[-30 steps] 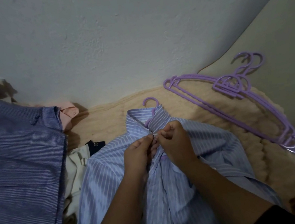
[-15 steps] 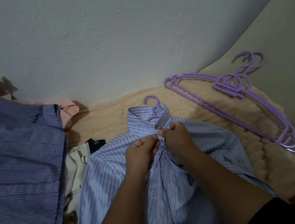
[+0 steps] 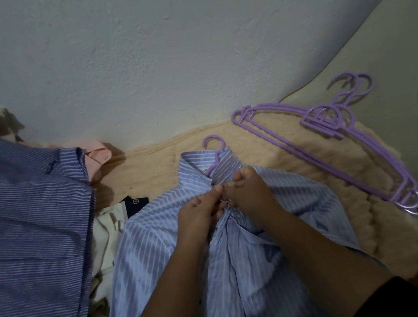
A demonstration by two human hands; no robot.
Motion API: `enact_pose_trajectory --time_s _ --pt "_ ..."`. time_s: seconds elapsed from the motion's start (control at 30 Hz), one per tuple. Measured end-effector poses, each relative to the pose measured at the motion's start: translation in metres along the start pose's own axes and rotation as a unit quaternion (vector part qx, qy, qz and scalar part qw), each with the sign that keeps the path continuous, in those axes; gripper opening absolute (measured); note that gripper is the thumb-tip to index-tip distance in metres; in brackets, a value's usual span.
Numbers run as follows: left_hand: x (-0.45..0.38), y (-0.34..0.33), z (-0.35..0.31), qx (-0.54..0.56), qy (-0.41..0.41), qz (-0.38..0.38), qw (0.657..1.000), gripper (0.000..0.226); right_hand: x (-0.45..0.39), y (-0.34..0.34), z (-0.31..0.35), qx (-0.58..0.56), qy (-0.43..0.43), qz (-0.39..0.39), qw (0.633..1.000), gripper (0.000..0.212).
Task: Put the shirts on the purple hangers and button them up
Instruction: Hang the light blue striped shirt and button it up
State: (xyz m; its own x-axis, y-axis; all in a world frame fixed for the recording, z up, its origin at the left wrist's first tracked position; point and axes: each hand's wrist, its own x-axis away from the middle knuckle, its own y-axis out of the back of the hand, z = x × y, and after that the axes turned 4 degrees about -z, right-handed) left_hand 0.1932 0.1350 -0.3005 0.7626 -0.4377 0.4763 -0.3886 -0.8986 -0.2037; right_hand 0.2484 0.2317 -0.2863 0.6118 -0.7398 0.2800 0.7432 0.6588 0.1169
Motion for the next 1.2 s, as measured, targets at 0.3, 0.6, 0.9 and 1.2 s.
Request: enact_pose_trajectory --time_s 0.3,0.6,0.9,1.2 --pt "-0.002 0.002 0.004 -0.039 0.006 -0.053 0.998 0.020 -0.001 -0.006 0.002 0.021 -0.012 -0.071 0.997 0.036" --pt "0.001 0.000 0.002 0.066 0.025 -0.020 0.997 0.020 -0.001 -0.005 0.010 0.122 0.071 -0.082 0.987 0.036" --pt "-0.003 0.004 0.004 0.121 0.045 0.025 0.991 0.056 0.010 -0.002 -0.014 0.064 0.158 -0.051 0.984 0.041" --pt "-0.005 0.004 0.003 0.073 0.032 0.016 0.997 0.043 0.010 -0.008 -0.014 0.081 0.168 -0.098 0.977 0.036"
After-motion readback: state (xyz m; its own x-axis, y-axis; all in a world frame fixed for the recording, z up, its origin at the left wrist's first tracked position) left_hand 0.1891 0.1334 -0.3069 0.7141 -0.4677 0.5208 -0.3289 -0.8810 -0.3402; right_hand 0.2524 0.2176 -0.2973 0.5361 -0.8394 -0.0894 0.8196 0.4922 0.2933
